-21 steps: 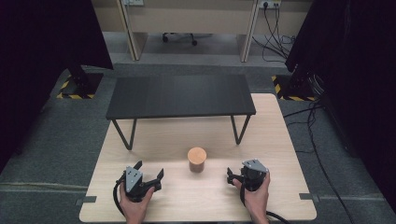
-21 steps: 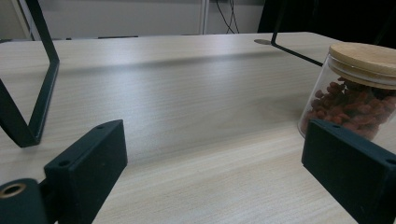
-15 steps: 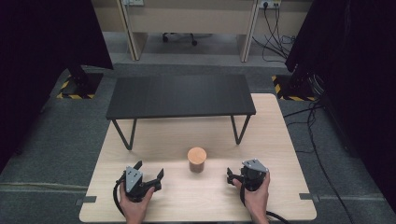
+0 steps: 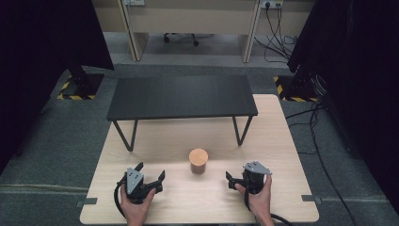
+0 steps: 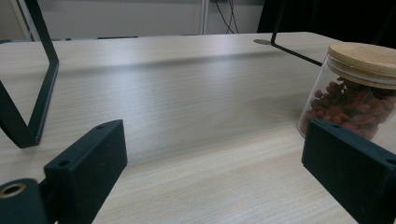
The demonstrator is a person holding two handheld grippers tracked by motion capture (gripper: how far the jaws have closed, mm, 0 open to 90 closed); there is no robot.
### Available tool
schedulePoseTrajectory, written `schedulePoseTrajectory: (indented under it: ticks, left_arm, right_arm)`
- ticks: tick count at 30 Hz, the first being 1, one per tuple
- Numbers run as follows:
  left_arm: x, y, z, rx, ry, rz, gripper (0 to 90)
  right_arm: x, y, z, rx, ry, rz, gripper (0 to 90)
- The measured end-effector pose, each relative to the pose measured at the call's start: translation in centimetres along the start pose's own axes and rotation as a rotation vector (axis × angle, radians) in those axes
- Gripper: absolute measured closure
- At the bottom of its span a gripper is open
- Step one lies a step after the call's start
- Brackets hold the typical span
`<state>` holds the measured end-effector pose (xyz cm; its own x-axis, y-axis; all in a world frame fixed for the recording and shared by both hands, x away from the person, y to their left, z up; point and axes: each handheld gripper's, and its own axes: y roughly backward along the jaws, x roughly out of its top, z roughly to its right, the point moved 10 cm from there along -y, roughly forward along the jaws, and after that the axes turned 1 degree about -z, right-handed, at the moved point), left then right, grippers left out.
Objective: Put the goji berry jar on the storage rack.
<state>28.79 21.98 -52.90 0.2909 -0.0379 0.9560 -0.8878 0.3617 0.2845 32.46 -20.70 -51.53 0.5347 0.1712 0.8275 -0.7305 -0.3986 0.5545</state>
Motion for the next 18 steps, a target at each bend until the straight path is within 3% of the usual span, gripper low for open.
schedulePoseTrajectory:
  ticks: [4, 8, 18]
  left_arm:
    - [0.0, 0.0, 0.02, 0.001, 0.0, 0.001, 6.0]
    - [-0.01, 0.0, 0.0, 0.0, 0.0, 0.001, 6.0]
    - [0.0, 0.0, 0.03, 0.002, -0.001, 0.0, 5.9]
  right_arm:
    - [-0.21, 0.1, 0.22, 0.086, 0.034, 0.041, 2.8]
    - [-0.32, 0.15, 0.35, 0.134, 0.06, 0.062, 2.8]
    - [-0.46, 0.16, 0.23, 0.192, 0.117, 0.092, 2.8]
